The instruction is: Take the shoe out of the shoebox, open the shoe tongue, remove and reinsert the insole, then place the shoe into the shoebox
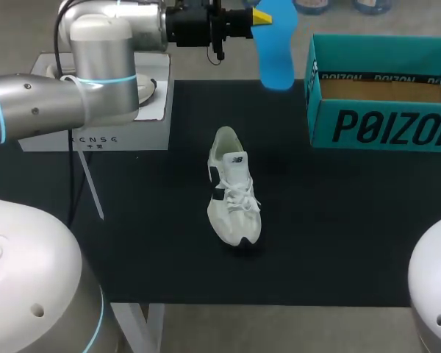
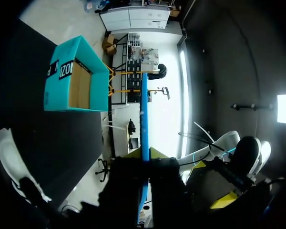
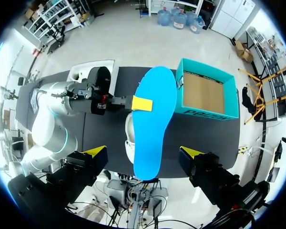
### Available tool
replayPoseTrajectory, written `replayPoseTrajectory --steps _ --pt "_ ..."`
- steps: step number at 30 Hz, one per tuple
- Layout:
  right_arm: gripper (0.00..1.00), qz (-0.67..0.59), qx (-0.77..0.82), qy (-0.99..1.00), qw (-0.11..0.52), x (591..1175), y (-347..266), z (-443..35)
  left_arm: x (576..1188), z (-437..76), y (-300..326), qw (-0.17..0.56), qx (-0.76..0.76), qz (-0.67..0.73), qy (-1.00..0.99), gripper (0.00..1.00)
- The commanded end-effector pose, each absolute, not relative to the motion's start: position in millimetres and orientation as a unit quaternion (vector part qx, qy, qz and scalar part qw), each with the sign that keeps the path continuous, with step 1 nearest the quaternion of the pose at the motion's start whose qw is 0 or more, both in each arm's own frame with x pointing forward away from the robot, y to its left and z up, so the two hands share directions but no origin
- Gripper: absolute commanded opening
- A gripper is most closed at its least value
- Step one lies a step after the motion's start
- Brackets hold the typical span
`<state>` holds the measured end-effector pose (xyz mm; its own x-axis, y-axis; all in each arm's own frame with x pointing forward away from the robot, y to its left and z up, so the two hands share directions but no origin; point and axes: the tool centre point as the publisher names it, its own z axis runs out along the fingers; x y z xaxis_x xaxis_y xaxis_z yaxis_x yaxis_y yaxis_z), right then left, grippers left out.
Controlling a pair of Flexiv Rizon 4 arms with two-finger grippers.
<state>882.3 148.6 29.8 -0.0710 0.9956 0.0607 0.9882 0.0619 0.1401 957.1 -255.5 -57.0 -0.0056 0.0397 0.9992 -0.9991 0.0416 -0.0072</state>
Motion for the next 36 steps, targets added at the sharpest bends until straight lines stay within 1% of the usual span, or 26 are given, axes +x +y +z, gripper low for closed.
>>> replayPoseTrajectory --steps 1,5,7,9,13,16,18,34,36 --pt "1.00 0.073 0.681 0.728 0.025 882.8 148.5 30.1 958.5 -58.3 -254.6 0.520 0.477 0.500 -0.502 0.00" --pt "1.00 0.083 0.682 0.726 0.017 883.0 148.2 29.9 959.4 -58.2 -253.8 0.519 0.477 0.502 -0.502 0.00" --pt "1.00 0.110 0.682 0.722 -0.011 883.6 146.6 30.6 959.7 -57.4 -253.1 0.515 0.472 0.507 -0.504 0.00" --pt "1.00 0.154 0.680 0.715 -0.058 884.2 143.0 31.2 959.9 -56.3 -251.9 0.512 0.464 0.514 -0.508 0.00" --pt "1.00 0.199 0.670 0.710 -0.088 885.4 135.5 29.0 960.2 -54.6 -250.7 0.510 0.464 0.513 -0.511 0.00" --pt "1.00 0.242 0.659 0.700 -0.134 886.4 127.7 29.1 960.2 -52.8 -250.2 0.509 0.464 0.512 -0.513 0.00" --pt "1.00 0.268 0.650 0.695 -0.153 886.5 122.7 29.8 959.6 -51.9 -250.0 0.509 0.463 0.512 -0.514 0.00" --pt "1.00 0.273 0.644 0.697 -0.157 886.6 120.2 29.2 951.3 -48.4 -243.4 0.496 0.466 0.525 -0.511 0.00" --pt "1.00 0.315 0.637 0.664 -0.231 886.9 112.6 20.5 949.6 -46.4 -241.8 0.496 0.463 0.528 -0.511 0.00"
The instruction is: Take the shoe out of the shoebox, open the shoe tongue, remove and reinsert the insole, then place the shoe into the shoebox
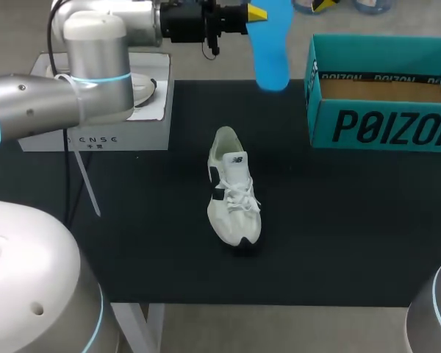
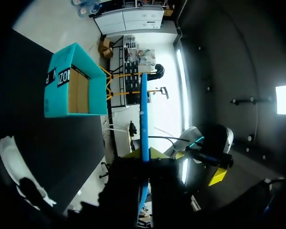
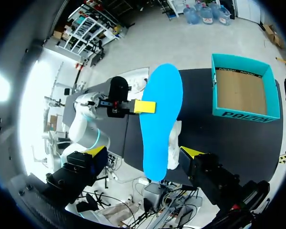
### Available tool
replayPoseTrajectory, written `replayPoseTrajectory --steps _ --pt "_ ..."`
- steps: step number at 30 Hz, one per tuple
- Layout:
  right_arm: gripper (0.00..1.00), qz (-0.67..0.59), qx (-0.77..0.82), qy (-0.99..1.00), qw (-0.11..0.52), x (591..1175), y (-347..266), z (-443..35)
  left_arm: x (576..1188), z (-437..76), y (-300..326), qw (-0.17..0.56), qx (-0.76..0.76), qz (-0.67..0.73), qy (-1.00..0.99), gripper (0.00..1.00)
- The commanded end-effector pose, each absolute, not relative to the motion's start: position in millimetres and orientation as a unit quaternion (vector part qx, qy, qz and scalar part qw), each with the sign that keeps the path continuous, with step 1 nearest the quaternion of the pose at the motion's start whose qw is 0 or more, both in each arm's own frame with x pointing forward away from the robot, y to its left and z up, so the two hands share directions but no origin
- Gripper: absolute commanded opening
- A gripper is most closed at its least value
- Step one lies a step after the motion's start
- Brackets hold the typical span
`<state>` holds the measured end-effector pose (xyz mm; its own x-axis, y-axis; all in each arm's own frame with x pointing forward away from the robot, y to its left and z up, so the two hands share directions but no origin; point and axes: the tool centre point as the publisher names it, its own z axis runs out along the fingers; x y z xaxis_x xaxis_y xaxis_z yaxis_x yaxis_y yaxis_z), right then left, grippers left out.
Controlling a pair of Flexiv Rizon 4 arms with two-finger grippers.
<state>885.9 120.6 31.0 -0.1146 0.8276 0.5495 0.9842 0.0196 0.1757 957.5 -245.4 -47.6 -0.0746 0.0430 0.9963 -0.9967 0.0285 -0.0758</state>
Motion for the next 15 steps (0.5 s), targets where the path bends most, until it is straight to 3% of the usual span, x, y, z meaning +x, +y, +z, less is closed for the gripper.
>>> replayPoseTrajectory --steps 1,7,15 --pt "1.00 -0.333 -0.633 -0.645 0.269 887.5 108.7 15.7 949.1 -45.8 -241.0 0.498 0.460 0.529 -0.510 0.00" --pt "1.00 -0.411 -0.606 -0.578 0.360 890.5 88.6 -0.4 951.1 -41.7 -237.6 0.512 0.450 0.532 -0.502 0.00" --pt "1.00 -0.481 -0.555 -0.551 0.397 896.2 84.0 10.3 957.3 -36.7 -239.7 0.526 0.443 0.524 -0.503 0.00"
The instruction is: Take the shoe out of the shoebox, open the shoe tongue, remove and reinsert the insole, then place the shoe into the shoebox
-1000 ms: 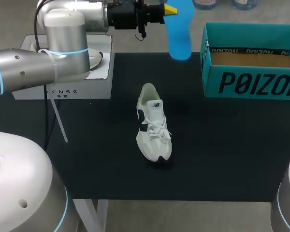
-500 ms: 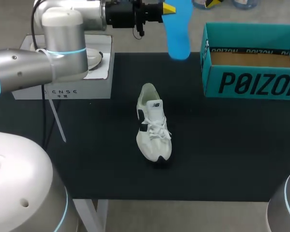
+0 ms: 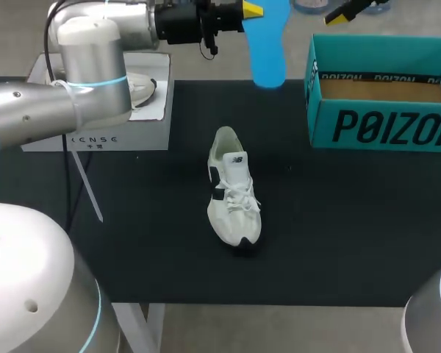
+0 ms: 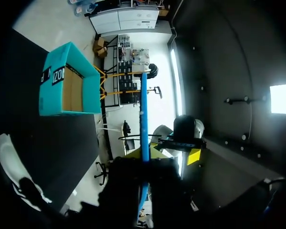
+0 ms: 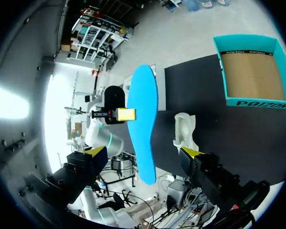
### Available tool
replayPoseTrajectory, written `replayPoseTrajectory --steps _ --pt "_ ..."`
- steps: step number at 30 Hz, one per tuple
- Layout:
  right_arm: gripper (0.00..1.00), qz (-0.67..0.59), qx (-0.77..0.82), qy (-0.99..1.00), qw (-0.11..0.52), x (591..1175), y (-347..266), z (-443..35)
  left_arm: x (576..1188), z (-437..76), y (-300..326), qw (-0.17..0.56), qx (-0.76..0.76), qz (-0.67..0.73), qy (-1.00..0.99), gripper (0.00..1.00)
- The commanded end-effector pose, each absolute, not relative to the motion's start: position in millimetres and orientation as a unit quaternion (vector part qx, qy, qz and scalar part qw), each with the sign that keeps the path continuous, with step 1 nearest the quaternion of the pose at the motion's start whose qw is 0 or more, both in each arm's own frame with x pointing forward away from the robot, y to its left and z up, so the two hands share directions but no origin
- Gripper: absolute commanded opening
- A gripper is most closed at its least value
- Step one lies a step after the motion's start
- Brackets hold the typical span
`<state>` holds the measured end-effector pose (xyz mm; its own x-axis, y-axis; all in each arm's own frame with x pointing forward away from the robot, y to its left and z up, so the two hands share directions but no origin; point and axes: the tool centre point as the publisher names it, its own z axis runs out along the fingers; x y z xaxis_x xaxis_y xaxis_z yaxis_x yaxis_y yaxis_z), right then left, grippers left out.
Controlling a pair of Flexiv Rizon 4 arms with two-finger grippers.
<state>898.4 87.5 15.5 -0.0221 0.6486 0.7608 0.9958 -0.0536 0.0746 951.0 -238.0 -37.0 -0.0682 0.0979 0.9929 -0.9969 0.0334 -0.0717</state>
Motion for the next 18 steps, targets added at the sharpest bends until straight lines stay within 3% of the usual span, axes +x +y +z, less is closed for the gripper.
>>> replayPoseTrajectory --steps 1,6,18 --pt "1.00 -0.490 -0.547 -0.544 0.406 897.2 83.6 12.1 958.3 -36.2 -239.2 0.532 0.439 0.524 -0.499 0.00" --pt "1.00 -0.537 -0.508 -0.510 0.440 898.8 80.6 16.7 963.2 -37.3 -240.7 0.535 0.444 0.518 -0.498 0.00" --pt "1.00 -0.542 -0.507 -0.512 0.432 900.0 79.3 17.3 969.8 -40.8 -240.4 0.532 0.473 0.483 -0.510 0.00"
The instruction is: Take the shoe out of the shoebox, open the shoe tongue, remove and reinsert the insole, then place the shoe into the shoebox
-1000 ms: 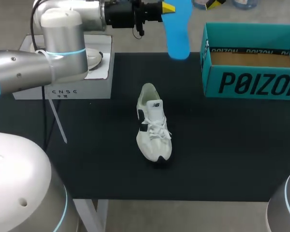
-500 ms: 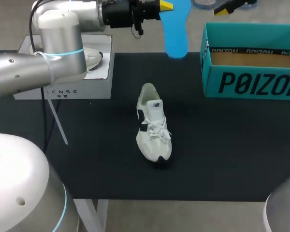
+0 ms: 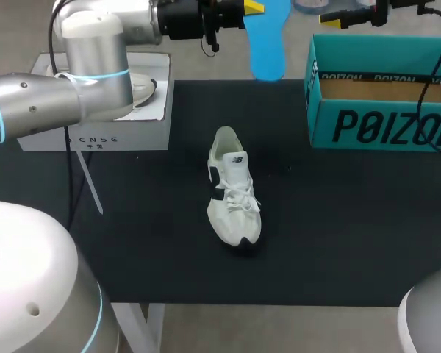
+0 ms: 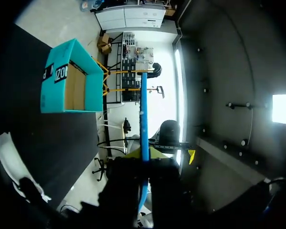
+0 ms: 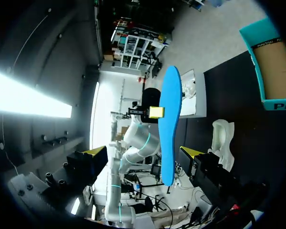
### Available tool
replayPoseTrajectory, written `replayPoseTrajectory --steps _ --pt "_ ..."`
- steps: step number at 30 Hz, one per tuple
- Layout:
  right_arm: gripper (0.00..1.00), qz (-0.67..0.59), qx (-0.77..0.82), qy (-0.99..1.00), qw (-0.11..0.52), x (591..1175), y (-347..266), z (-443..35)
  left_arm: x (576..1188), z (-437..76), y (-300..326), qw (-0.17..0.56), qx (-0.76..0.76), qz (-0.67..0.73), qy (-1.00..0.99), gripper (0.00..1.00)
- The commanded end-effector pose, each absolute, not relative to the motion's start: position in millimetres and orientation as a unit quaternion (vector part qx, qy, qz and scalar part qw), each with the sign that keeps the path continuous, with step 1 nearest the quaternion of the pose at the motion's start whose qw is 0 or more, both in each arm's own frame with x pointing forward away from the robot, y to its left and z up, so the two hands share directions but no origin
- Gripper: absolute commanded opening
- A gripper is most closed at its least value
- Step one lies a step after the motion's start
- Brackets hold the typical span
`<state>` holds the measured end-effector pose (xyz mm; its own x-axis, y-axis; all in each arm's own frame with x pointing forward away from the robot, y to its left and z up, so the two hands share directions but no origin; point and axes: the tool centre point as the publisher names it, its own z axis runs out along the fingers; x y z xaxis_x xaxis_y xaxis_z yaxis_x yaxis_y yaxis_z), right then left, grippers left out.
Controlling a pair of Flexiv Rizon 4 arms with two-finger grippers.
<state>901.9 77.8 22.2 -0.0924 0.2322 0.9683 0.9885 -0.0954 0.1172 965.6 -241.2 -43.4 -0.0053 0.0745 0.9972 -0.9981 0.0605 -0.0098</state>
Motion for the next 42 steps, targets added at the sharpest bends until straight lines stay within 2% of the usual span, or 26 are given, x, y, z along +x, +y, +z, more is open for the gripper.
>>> replayPoseTrajectory --steps 1,16,25,29,42 --pt "1.00 -0.542 -0.507 -0.512 0.432 900.0 79.3 17.3 970.4 -41.2 -240.1 0.537 0.475 0.476 -0.509 0.00" --pt "1.00 -0.552 -0.511 -0.504 0.425 897.5 78.2 -20.1 975.8 -41.6 -238.8 0.536 0.473 0.475 -0.513 0.00" --pt "1.00 -0.537 -0.520 -0.522 0.411 903.5 76.4 -19.1 977.5 -42.1 -239.1 0.527 0.463 0.475 -0.531 0.00" --pt "1.00 -0.537 -0.520 -0.522 0.411 903.5 76.4 -19.1 977.8 -47.1 -238.7 0.481 0.459 0.481 -0.572 0.00" --pt "1.00 -0.537 -0.520 -0.522 0.411 903.5 76.4 -19.1 975.8 -53.4 -238.7 0.472 0.444 0.481 -0.590 0.00"
